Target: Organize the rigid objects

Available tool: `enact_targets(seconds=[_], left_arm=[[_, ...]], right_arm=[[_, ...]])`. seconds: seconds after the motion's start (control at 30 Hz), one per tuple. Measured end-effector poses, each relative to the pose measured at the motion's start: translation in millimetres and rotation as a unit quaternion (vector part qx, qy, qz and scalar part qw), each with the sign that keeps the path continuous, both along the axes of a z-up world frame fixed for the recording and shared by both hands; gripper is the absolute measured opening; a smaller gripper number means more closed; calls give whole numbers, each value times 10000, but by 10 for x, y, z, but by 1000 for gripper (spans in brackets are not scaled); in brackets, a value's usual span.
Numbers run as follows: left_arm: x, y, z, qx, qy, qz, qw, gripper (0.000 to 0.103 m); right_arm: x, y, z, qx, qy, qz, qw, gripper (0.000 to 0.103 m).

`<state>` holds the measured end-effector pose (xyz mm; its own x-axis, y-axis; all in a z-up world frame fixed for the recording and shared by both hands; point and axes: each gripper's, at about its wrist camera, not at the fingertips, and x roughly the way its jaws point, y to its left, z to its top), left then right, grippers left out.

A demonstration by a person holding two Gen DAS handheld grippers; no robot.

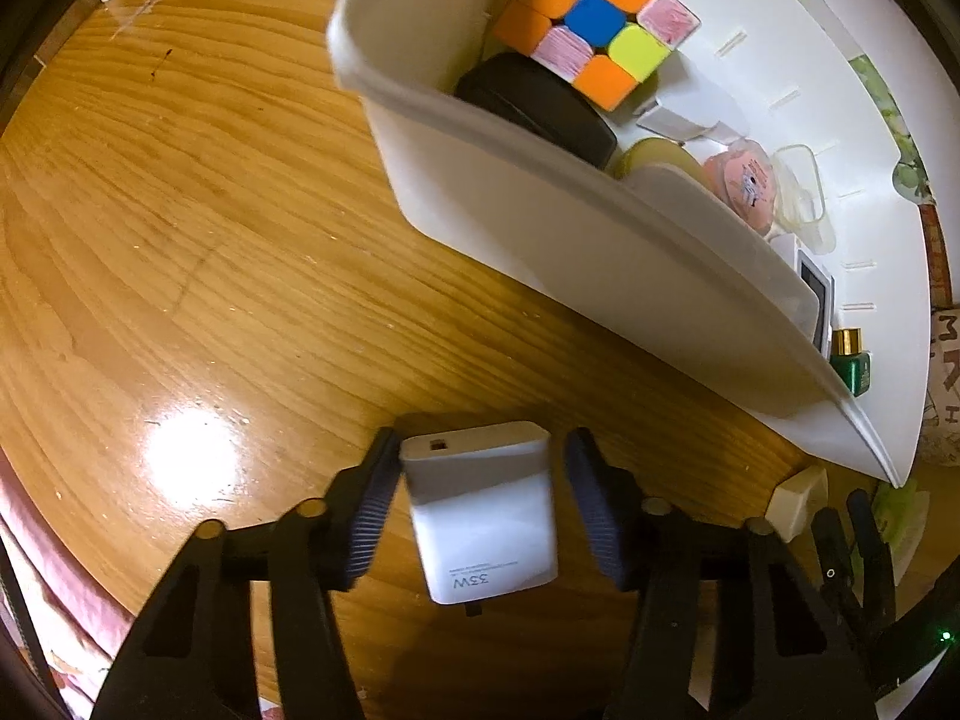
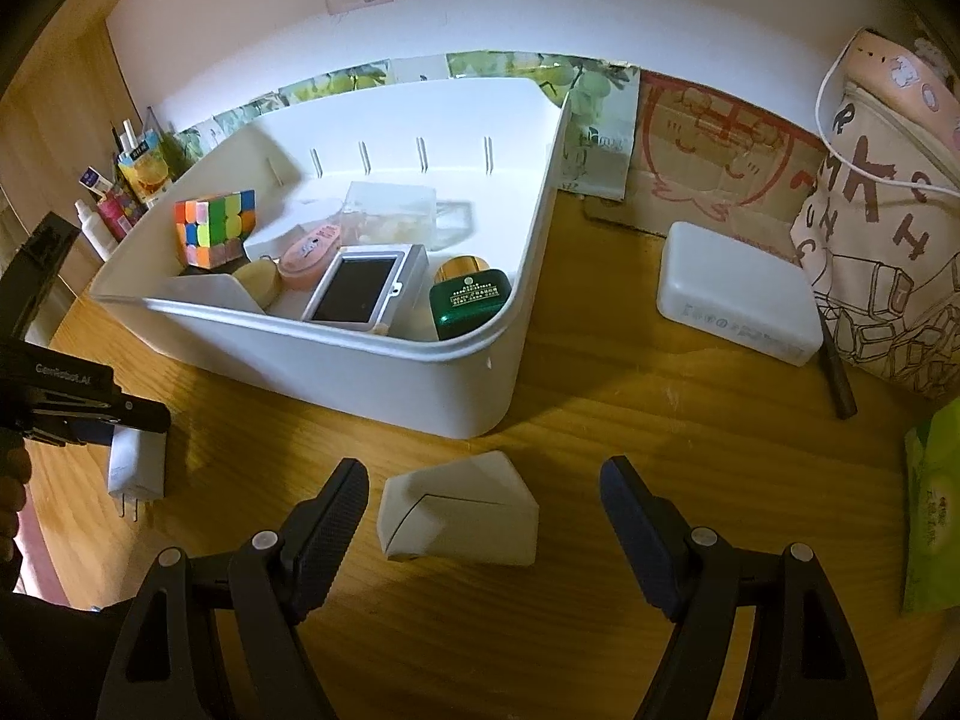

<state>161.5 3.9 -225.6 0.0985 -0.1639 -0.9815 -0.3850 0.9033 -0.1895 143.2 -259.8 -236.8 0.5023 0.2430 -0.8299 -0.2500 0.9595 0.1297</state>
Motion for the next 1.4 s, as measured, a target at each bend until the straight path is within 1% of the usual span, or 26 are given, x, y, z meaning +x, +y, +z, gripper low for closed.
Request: enact_targets(seconds=[0.03, 0.3, 0.63, 0.7, 0.87, 1.0, 1.4], left_arm=[[-17, 12, 3, -19, -12, 12, 10000, 53], [-82, 132, 11, -144, -38, -12, 9999, 53], [-182, 211, 0, -147, -67, -59, 9999, 53], [-182, 209, 5, -137, -72, -88, 9998, 53], [-184, 213, 32, -122, -90, -132, 9998, 53], [-164, 199, 65, -135, -100, -131, 9998, 53], [-186, 236, 39, -131, -88, -156, 9998, 53]], right_arm=[[3, 0, -11, -3, 13, 6, 10000, 80], [42, 50, -89, -65, 112, 114, 9999, 80], [79, 104, -186, -70, 247, 190, 9995, 79], [89, 112, -214, -99, 305, 211, 9993, 73], [107, 123, -248, -84, 383, 223, 9990, 72], [114, 143, -272, -53, 448, 294, 9985, 64], [105, 145, -282, -69, 430, 305, 9986, 64]])
